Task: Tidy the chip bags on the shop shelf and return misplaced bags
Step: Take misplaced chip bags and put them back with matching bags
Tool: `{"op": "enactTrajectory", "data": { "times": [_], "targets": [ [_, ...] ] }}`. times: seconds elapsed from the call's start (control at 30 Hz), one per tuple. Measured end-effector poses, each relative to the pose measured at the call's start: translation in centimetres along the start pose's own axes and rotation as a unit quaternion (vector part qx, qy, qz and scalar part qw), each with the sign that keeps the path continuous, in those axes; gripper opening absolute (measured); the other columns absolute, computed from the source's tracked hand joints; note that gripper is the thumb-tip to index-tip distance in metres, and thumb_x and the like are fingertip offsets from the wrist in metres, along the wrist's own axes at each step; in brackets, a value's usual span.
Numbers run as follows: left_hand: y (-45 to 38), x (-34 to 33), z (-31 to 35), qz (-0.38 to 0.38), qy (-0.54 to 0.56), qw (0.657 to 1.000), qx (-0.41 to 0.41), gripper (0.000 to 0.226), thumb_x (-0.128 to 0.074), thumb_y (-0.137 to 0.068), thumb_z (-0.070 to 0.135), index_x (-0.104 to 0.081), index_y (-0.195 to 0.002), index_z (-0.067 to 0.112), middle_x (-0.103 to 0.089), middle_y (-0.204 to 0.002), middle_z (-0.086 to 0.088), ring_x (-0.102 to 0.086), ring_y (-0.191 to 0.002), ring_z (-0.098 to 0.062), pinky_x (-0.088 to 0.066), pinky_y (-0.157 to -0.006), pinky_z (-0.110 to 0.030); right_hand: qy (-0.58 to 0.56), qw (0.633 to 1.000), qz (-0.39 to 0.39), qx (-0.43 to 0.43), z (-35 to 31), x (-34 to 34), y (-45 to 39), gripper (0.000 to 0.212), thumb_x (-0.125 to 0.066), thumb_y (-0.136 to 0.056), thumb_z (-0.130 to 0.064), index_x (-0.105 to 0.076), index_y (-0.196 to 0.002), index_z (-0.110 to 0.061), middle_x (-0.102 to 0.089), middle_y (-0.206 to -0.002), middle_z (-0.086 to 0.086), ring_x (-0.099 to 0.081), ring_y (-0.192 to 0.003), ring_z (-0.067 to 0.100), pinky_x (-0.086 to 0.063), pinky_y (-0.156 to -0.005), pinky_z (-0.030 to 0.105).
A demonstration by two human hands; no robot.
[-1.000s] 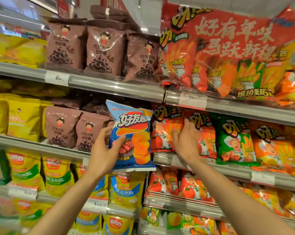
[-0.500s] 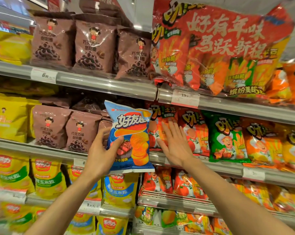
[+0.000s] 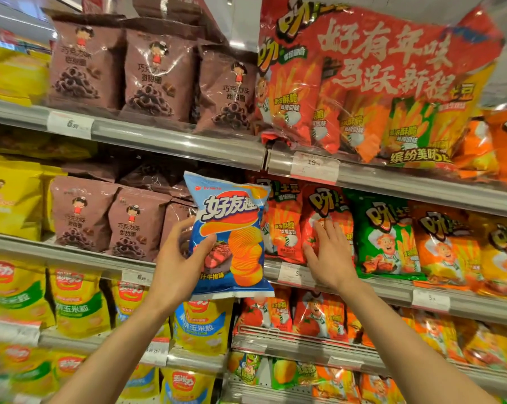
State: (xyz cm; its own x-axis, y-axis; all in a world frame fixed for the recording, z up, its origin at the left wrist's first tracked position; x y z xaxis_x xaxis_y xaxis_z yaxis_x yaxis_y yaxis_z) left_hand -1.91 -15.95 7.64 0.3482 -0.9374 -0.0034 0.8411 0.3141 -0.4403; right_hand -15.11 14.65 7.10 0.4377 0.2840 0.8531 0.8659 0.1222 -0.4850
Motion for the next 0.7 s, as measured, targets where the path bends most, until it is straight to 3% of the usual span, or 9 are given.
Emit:
{"op": "enactTrajectory", "data": {
  "times": [0.07,0.17,0.27,0.33,0.43,0.53,0.6,0.7],
  "targets": [
    [0.4,0.0,0.0,-0.004,0.013,1.0,0.005,0.036,-0.067,-0.093,0.028,-0.056,-0.127,0.027,-0.069,-0.114,0.015,-0.063,-0.107,0.003,-0.052,-0.089,-0.023,-0.071,0.997,0.025,-0.013,-1.0,2.1,0.8,0.056,-0.052,-0.1,-0.04,-0.044,-0.149,-0.014,-0.037,-0.158,0.013,-0.026,-0.15,0.03,-0.022,-0.122,0.044],
    [0.9,-0.2,-0.6,-0.02,0.034,0.999,0.025,0.035,-0.068,-0.092,0.03,-0.057,-0.125,0.028,-0.071,-0.114,0.012,-0.066,-0.107,-0.005,-0.053,-0.095,-0.037,-0.243,0.969,0.021,-0.032,-4.1,4.8,4.1,0.043,-0.058,-0.098,-0.045,-0.059,-0.133,-0.02,-0.061,-0.132,-0.003,-0.056,-0.122,0.014,-0.046,-0.104,0.035],
    [1.9,-0.8,-1.1,-0.036,0.054,0.997,0.039,0.039,-0.068,-0.091,0.032,-0.056,-0.129,0.029,-0.068,-0.123,0.009,-0.064,-0.116,-0.009,-0.05,-0.101,-0.04,-0.437,0.894,-0.08,-0.055,-8.0,4.5,8.8,0.049,-0.058,-0.088,-0.059,-0.057,-0.131,-0.035,-0.063,-0.127,-0.017,-0.058,-0.118,-0.002,-0.048,-0.101,0.022],
    [3.1,-1.6,-1.4,-0.05,0.074,0.995,0.055,0.037,-0.068,-0.09,0.032,-0.058,-0.126,0.028,-0.069,-0.123,0.007,-0.064,-0.116,-0.015,-0.052,-0.098,-0.041,-0.493,0.859,-0.118,-0.071,-9.8,3.4,11.5,0.059,-0.057,-0.083,-0.065,-0.048,-0.137,-0.045,-0.058,-0.131,-0.026,-0.052,-0.123,-0.01,-0.044,-0.104,0.02],
    [5.2,-2.9,-2.0,-0.074,0.108,0.988,0.078,0.031,-0.067,-0.092,0.02,-0.06,-0.122,0.021,-0.072,-0.116,0.003,-0.068,-0.111,-0.018,-0.058,-0.087,-0.033,-0.525,0.836,-0.134,-0.09,-10.5,1.5,14.6,0.023,-0.057,-0.096,-0.043,-0.049,-0.116,-0.051,-0.059,-0.106,-0.049,-0.052,-0.108,-0.025,-0.042,-0.085,0.002],
    [7.8,-4.2,-3.2,-0.119,0.091,0.984,0.096,0.033,-0.066,-0.092,0.021,-0.061,-0.124,0.019,-0.072,-0.119,0.006,-0.064,-0.116,-0.012,-0.05,-0.099,-0.033,-0.545,0.82,-0.122,-0.125,-8.8,0.3,17.5,0.022,-0.061,-0.098,-0.026,-0.057,-0.116,-0.039,-0.068,-0.101,-0.039,-0.062,-0.101,-0.017,-0.046,-0.078,0.004],
    [10.0,-5.2,-4.1,-0.157,0.08,0.978,0.109,0.035,-0.065,-0.091,0.023,-0.061,-0.125,0.019,-0.072,-0.119,0.007,-0.064,-0.116,-0.01,-0.05,-0.097,-0.026,-0.555,0.807,-0.115,-0.167,-6.8,-0.2,19.6,0.023,-0.064,-0.096,-0.024,-0.061,-0.117,-0.033,-0.072,-0.105,-0.031,-0.064,-0.103,-0.012,-0.05,-0.081,0.008],
    [13.4,-6.9,-5.7,-0.176,0.071,0.971,0.148,0.04,-0.065,-0.082,0.033,-0.06,-0.122,0.033,-0.073,-0.109,0.016,-0.067,-0.107,-0.006,-0.053,-0.089,-0.022,-0.542,0.807,-0.091,-0.216,-3.2,-0.3,22.6,0.026,-0.066,-0.095,-0.023,-0.065,-0.121,-0.025,-0.075,-0.113,-0.012,-0.069,-0.109,0.006,-0.053,-0.093,0.026]
  ]
}}
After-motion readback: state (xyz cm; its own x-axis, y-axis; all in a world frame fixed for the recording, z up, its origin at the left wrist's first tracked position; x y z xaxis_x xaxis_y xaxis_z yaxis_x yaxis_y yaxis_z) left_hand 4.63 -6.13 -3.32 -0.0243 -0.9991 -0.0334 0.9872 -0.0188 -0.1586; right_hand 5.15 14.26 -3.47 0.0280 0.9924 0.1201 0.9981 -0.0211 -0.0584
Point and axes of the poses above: each hand's wrist, its own y-axis away from the middle knuckle, its own x-axis out of the back of the hand, z = x × y, the point moved 7 cm from there along -y, towards the middle knuckle
